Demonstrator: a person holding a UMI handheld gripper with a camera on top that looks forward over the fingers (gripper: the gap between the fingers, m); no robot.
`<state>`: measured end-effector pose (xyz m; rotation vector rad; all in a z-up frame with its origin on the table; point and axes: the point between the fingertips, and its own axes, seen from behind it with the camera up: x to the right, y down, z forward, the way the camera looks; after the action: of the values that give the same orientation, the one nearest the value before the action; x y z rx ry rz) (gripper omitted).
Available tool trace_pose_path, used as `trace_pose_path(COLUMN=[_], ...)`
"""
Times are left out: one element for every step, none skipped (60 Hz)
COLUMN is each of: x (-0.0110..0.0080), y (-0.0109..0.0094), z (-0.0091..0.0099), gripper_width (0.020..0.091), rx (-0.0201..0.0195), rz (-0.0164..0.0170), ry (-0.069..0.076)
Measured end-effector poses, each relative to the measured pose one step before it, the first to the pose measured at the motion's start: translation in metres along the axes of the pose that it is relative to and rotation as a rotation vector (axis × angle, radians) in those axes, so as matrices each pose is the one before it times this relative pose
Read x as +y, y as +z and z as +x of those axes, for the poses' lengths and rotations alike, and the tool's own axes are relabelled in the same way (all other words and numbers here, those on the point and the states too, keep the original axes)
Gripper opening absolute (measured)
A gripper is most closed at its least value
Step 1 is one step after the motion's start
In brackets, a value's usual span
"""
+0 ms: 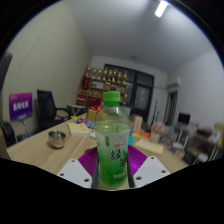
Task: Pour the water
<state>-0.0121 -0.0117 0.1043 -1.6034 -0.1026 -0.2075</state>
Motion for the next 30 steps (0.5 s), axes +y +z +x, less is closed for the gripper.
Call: trace_pose_path(x=[-0.00748,-0.00669,-0.00663,-0.00641,-0.00814,-0.00546,-0.00578,-0.00882,-0.00986,-0.00616,-0.00507,-0.00553,-0.00486,-0.00457,-0.00176,-0.00495,-0.00506,-0.00484,-0.00454,-0.00374,-0.00398,-0.00362,-0.00389,0.00589,-0.00442,-0.00156,-0.00178,-0.00193,-0.00166,-0.00125], y=[0.00318,0.00381,0.00424,0.00409,-0.00041,0.00961,-0.00087,0.01054,0.00050,0.00492,0.00662,0.00525,0.00529,0.00523,0.00672,0.00394,0.01044,0.00359,0.00363,0.00327,0.00230,0.00248,0.00253,-0.00002,0.01677,0.00254,0.00241,0.00263,0.00158,0.00153], z=[0.00057,0.00145,0.00227,0.00215,0.00836,-0.00678,0.00529,-0.00664,0.00696,-0.00227,-0.00297,-0.00234,-0.00268,-0.00273,-0.00410,-0.00078,-0.00427,-0.00182,-0.00103,-0.00064,0.00005,-0.00037,-0.00061,0.00504,-0.00095,0.00118,0.00095,0.00092,0.00118,0.00061], gripper_width=[0.0410,0.0410,0.0410,0.0409,0.0410,0.0407,0.0408,0.0409,0.0410,0.0410,0.0410,0.0410,0.0413,0.0405,0.0407,0.0409,0.0408,0.0407,0.0409,0.0410,0.0409,0.0412,0.0410,0.0410,0.0410,0.0410,0.0416,0.0410,0.0411,0.0412], rx=[0.00459,0.00812,0.01123,0.01419,0.00261,0.01305,-0.01369,0.00980,-0.01653,-0.00331,-0.00228,-0.00214,-0.00287,-0.00373,-0.00816,0.00427,0.00000,0.00057,0.00215,0.00398,0.00360,0.00307,0.00320,-0.00534,0.00968,0.00325,0.00265,0.00228,0.00306,0.00358], rz=[0.00924,0.00825,0.00574,0.00565,0.00307,0.00868,0.00731,0.00823,0.01323,0.01044,0.00901,0.00731,0.00658,0.00680,0.00631,0.00457,0.01394,0.00840,0.00634,0.00418,0.00372,0.00358,0.00265,0.00361,0.00304,0.00226,0.00288,0.00250,0.00353,0.00271], ry=[-0.0427,-0.0526,-0.0643,-0.0716,-0.0772,-0.0789,-0.0847,-0.0747,-0.0746,-0.0725,-0.0721,-0.0740,-0.0749,-0.0753,-0.0764,-0.0713,-0.0666,-0.0679,-0.0637,-0.0597,-0.0569,-0.0546,-0.0528,-0.0557,-0.0410,-0.0476,-0.0461,-0.0449,-0.0434,-0.0411])
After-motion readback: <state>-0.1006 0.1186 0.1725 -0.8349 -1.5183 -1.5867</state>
